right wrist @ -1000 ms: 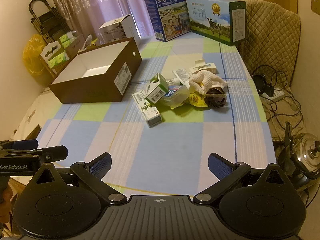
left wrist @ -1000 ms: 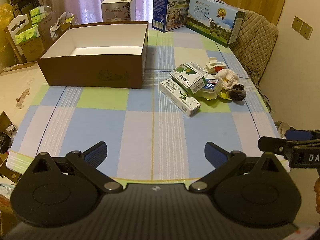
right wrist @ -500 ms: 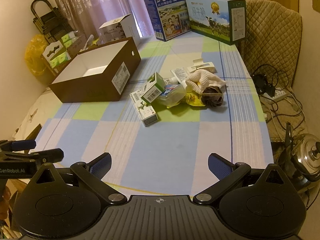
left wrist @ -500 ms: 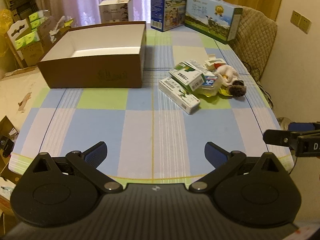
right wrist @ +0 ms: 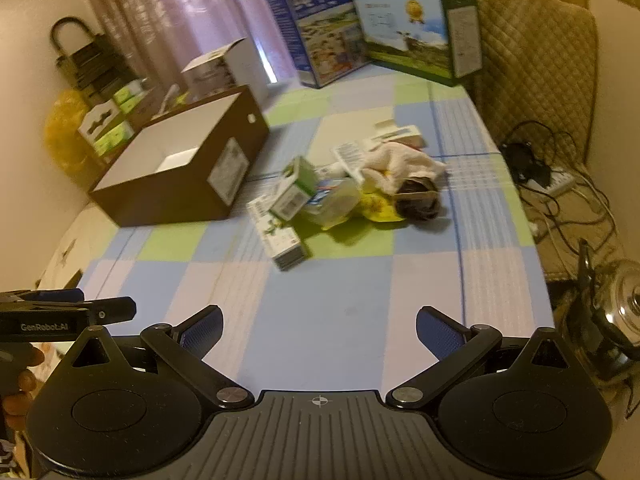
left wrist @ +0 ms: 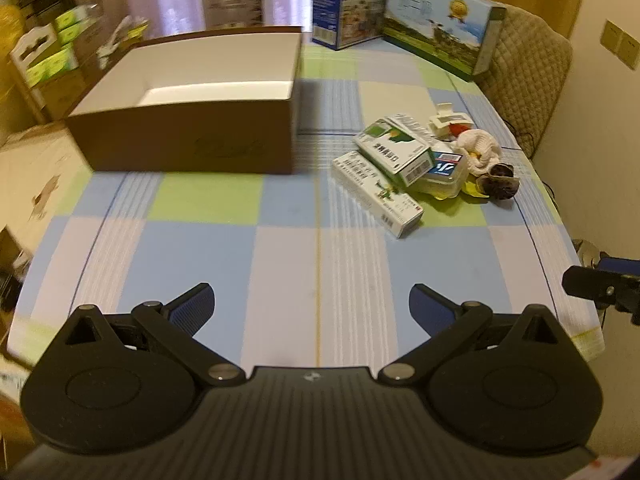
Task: Organize objects
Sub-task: 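Grasp the white medicine box with the left tool while the right tool reaches the plush toy, then carry the white box with the left tool while the right tool grasps the brown plush toy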
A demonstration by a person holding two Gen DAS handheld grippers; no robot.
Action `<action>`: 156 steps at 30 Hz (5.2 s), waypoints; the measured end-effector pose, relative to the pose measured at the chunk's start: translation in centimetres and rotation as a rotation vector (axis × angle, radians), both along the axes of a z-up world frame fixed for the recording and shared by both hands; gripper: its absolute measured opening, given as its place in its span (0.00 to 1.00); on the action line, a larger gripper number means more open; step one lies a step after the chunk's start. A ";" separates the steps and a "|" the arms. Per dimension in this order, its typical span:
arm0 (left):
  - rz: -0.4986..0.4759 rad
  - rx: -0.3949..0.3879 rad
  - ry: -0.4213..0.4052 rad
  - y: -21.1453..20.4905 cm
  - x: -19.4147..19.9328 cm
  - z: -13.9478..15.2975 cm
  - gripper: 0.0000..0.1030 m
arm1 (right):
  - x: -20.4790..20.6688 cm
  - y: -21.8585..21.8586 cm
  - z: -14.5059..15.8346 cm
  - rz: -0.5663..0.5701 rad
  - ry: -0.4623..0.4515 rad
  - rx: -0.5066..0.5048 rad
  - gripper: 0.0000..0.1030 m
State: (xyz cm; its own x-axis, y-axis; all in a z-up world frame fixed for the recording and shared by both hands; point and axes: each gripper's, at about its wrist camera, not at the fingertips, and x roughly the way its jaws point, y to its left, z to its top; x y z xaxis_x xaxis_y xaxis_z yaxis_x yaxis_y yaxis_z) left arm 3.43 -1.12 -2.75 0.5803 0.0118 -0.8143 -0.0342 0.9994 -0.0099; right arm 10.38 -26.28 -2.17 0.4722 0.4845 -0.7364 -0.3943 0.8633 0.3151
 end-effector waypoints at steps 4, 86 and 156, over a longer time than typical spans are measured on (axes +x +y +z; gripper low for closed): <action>-0.066 -0.001 0.012 -1.3 2.7 -1.5 0.99 | 1.1 -0.8 -0.5 -0.057 0.003 -0.002 0.98; 0.070 0.025 0.091 9.0 12.0 -10.4 0.33 | 17.6 1.5 -9.2 -0.024 -0.052 -0.138 0.72; -0.046 -0.064 -0.103 24.7 27.5 2.8 0.32 | 15.4 36.8 -1.1 0.217 -0.132 -0.034 0.23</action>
State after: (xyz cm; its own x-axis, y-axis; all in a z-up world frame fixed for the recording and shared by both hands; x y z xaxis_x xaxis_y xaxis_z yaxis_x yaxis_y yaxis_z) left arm 30.88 23.58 0.02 0.6599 -0.0665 -0.7484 0.0158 0.9971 -0.0746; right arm 25.80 10.51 -3.25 0.4534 0.5613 -0.6924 -0.6072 0.7632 0.2210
